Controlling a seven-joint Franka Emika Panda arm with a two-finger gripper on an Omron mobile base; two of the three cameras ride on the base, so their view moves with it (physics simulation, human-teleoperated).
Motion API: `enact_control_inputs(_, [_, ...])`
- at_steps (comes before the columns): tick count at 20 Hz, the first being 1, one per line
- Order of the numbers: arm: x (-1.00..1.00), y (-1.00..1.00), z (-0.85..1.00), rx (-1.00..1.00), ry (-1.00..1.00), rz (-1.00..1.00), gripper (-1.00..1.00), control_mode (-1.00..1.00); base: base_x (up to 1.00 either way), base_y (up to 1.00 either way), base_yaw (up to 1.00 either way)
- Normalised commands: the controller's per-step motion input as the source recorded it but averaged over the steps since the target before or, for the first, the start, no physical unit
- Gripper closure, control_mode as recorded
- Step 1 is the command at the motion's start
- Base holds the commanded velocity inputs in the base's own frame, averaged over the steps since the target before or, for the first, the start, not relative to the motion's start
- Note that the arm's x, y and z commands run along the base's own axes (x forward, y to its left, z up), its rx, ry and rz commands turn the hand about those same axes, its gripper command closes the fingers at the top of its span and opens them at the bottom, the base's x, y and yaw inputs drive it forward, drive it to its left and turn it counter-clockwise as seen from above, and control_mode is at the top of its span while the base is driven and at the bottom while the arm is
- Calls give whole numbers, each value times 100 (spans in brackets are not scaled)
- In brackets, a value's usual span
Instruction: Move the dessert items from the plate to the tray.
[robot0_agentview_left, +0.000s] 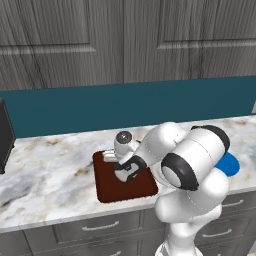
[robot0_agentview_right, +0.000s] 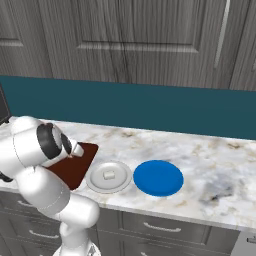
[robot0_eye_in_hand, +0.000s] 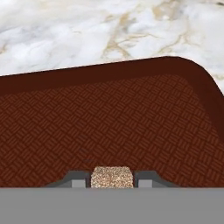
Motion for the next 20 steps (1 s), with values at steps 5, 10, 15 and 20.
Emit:
enact_control_inputs(5, [0, 0, -4, 0, 0, 0, -100, -100, 0, 0, 0])
enact_control_inputs(10, [0, 0, 31, 0, 0, 0, -100, -100, 0, 0, 0])
enact_control_inputs(15, [-23, 0, 62, 0, 0, 0, -100, -100, 0, 0, 0])
enact_control_inputs(20, [-27, -26, 76, 1, 1, 0, -100, -100, 0, 0, 0])
